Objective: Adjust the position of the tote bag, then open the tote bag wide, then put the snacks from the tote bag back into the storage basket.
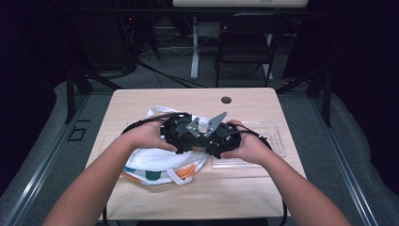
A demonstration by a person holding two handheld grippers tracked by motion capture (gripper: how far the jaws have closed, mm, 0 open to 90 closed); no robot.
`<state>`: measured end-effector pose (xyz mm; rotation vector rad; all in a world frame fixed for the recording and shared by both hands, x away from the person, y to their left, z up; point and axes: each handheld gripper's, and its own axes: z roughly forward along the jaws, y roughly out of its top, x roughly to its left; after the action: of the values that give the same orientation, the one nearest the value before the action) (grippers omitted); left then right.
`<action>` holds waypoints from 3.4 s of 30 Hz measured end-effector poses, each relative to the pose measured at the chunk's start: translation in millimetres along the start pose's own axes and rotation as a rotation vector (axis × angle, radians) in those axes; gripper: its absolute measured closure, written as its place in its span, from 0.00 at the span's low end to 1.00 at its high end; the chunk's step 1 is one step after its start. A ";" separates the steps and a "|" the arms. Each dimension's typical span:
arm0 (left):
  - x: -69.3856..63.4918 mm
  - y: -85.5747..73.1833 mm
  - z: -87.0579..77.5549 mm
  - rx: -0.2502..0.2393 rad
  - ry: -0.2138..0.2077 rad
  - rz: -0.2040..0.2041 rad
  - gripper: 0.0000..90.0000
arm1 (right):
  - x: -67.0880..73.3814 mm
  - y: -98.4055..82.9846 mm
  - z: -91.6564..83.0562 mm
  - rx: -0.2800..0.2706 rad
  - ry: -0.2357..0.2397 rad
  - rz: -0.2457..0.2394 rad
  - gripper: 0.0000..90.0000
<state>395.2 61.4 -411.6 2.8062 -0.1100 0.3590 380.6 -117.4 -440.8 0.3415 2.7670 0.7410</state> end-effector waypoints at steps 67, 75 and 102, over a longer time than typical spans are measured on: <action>12.3 -70.0 -41.5 -0.009 0.102 -0.159 0.38 | -32.2 -33.0 -17.7 -0.001 -0.066 0.154 0.46; 12.7 -76.0 -39.2 0.001 0.098 -0.170 0.38 | -40.5 -44.8 -21.8 0.007 -0.091 0.183 0.46; 12.2 -90.6 -33.1 0.016 0.090 -0.209 0.38 | -61.7 -88.6 -38.7 0.042 -0.130 0.237 0.46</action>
<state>409.6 157.3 -404.5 2.7776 0.2055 0.4358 412.8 -227.5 -442.7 0.7100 2.6496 0.6877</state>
